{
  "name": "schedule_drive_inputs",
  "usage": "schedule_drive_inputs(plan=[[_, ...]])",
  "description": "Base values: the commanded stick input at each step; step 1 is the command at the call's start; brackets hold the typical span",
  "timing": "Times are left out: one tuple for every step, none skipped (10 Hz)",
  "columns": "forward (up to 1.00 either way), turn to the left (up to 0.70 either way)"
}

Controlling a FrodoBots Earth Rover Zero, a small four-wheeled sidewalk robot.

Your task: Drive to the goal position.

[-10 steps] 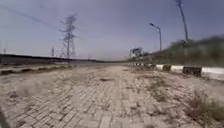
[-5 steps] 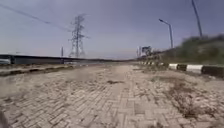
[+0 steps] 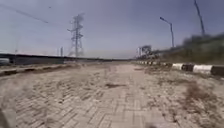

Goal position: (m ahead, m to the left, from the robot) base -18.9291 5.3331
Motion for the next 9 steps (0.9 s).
schedule_drive_inputs(plan=[[1.00, 0.00], [1.00, 0.00], [1.00, 0.00], [1.00, 0.00], [1.00, 0.00], [1.00, 0.00], [1.00, 0.00], [1.00, 0.00], [1.00, 0.01]])
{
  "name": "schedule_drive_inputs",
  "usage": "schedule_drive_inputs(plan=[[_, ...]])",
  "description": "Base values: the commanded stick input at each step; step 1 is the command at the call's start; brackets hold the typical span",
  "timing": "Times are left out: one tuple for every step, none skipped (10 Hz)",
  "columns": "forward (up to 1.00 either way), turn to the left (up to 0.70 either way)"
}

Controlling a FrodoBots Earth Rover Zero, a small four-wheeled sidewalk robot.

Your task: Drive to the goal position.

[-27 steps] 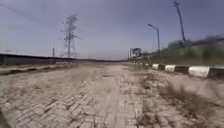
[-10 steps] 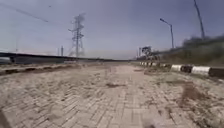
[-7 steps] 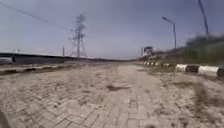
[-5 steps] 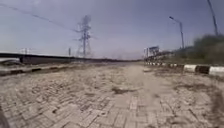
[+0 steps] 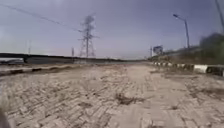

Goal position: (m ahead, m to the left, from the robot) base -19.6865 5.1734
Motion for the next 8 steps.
schedule_drive_inputs(plan=[[1.00, 0.03], [1.00, 0.01], [1.00, 0.00], [1.00, 0.00], [1.00, 0.00], [1.00, 0.00], [1.00, 0.00], [1.00, 0.00]])
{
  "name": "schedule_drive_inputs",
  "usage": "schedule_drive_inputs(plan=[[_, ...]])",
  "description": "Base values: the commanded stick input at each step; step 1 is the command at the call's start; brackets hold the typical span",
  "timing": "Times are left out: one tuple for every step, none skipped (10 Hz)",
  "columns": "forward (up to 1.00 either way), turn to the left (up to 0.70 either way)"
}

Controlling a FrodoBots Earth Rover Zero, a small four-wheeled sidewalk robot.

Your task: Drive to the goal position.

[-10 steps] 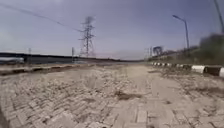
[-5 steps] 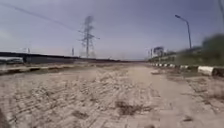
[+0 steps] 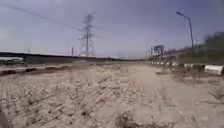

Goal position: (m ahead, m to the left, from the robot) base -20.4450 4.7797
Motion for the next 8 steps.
schedule_drive_inputs(plan=[[1.00, 0.00], [1.00, 0.00], [1.00, 0.00], [1.00, 0.00], [1.00, 0.00], [1.00, 0.00], [1.00, -0.03], [1.00, -0.08]])
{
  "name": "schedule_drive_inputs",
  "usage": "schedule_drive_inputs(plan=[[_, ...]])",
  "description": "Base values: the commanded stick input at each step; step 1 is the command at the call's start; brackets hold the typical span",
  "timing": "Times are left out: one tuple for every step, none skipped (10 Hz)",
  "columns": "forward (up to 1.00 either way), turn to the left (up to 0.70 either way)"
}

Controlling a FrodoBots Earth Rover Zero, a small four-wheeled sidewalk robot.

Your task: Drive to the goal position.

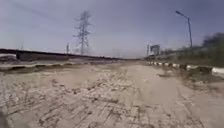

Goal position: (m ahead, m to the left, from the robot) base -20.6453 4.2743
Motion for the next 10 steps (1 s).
schedule_drive_inputs(plan=[[1.00, -0.14], [1.00, -0.23], [1.00, -0.35], [1.00, -0.07], [1.00, 0.00], [1.00, 0.00], [1.00, 0.00], [1.00, 0.00], [0.85, 0.00], [0.00, 0.00]])
